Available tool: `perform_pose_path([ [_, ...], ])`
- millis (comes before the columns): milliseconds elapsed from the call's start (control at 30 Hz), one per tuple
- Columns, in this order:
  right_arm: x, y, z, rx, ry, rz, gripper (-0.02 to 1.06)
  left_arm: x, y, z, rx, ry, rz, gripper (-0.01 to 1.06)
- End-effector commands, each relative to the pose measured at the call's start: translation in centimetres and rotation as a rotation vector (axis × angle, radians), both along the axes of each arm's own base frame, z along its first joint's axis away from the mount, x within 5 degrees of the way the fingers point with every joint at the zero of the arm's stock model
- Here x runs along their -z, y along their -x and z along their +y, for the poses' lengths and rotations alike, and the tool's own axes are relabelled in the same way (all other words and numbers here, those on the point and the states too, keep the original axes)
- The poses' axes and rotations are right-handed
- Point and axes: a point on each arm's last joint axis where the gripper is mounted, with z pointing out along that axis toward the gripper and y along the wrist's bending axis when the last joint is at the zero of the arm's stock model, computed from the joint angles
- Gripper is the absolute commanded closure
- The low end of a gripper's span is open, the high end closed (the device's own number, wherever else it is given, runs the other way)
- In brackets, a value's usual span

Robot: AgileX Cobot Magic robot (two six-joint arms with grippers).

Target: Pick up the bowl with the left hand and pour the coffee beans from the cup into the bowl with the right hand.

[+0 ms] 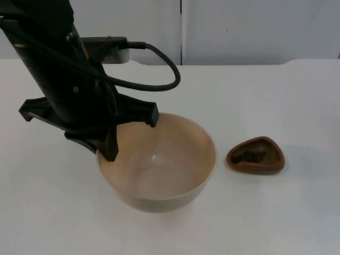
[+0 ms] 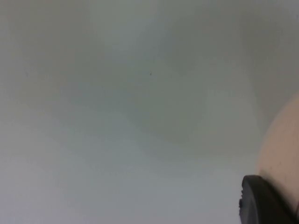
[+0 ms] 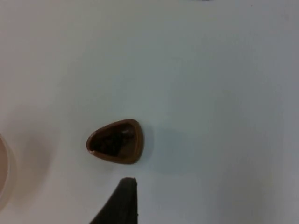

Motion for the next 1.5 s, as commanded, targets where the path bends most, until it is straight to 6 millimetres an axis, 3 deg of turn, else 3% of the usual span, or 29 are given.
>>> perform_pose_path([
  [0,-0.5,-1.3,0.1,-0.008,0.002,0.024,0.00,-0.4,0.1,0.0,-0.009,0.012,-0.018,1.05],
  [133,-0.8,-3.0,0.4,-0.024,0.004,0.072,0.00,-0.4,0.1,0.0,-0.009,0.013,-0.020,1.05],
  [300,-0.2,-5.0,2.3,-0.103,0.026,0.126,0.00,-0.4,0.1,0.0,-0.009,0.013,-0.020,1.05],
  [500,1.3,-7.6,5.4,-0.161,0.027,0.204,0.00,-0.4,0.1,0.0,-0.009,0.013,-0.020,1.05],
  [833,5.0,-11.7,10.6,-0.154,0.177,0.272,0.00,-0.4,0.1,0.0,-0.009,0.013,-0.020,1.05],
  [1033,6.3,-13.1,11.3,-0.086,0.174,0.302,0.00,-0.4,0.1,0.0,-0.009,0.013,-0.020,1.05],
  [1467,12.7,-17.6,13.4,-0.062,0.206,0.425,0.00,-0.4,0.0,0.0,-0.009,0.015,-0.023,1.05],
])
